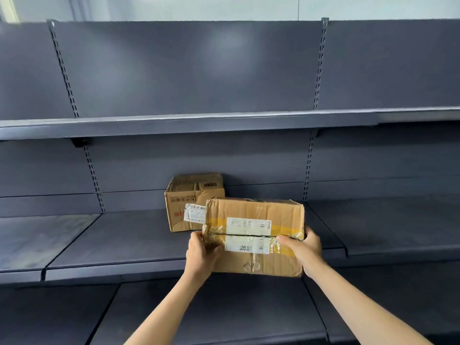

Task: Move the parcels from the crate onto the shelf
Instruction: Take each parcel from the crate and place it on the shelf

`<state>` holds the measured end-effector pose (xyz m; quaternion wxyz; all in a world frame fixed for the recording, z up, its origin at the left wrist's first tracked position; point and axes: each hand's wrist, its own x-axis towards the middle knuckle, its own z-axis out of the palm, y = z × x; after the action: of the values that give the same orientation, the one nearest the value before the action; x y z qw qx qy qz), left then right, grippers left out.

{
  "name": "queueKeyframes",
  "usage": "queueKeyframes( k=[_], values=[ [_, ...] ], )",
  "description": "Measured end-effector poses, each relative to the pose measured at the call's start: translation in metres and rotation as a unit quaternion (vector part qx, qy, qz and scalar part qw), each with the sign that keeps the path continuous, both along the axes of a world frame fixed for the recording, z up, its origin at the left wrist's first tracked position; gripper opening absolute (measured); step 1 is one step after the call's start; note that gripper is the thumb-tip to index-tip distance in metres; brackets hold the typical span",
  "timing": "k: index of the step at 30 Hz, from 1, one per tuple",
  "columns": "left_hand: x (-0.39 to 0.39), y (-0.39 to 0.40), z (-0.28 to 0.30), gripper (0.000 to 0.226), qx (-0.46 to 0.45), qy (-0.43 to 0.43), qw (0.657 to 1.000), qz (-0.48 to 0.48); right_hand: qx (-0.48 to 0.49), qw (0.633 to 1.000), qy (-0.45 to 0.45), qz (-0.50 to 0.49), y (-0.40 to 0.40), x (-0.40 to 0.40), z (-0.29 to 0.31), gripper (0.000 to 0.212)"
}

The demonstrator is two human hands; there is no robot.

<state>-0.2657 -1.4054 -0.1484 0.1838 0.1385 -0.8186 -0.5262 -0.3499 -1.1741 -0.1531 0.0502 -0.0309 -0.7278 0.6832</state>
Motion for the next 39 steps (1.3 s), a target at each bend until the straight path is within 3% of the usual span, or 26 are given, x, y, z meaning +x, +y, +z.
queueKeyframes(
  k=[7,16,22,39],
  values=[
    [-0.025,0.046,0.003,0.048,-0.010,0.010,1.000,0.026,0.009,1.000,-0.001,0.021,0.039,-0.034,0.004,0.048],
    [-0.043,0.081,0.002,0.035,0.001,-0.029,0.998,0.048,0.032,0.999,-0.015,0.019,0.059,-0.053,-0.007,0.045],
    [-0.053,0.078,-0.003,0.025,0.000,-0.027,0.999,0.040,0.064,0.998,-0.015,0.018,0.059,-0.069,-0.006,0.057],
    [-0.112,0.069,-0.026,0.024,0.036,-0.037,0.998,0.042,0.034,0.999,0.004,0.015,0.046,-0.126,-0.036,0.065]
  ],
)
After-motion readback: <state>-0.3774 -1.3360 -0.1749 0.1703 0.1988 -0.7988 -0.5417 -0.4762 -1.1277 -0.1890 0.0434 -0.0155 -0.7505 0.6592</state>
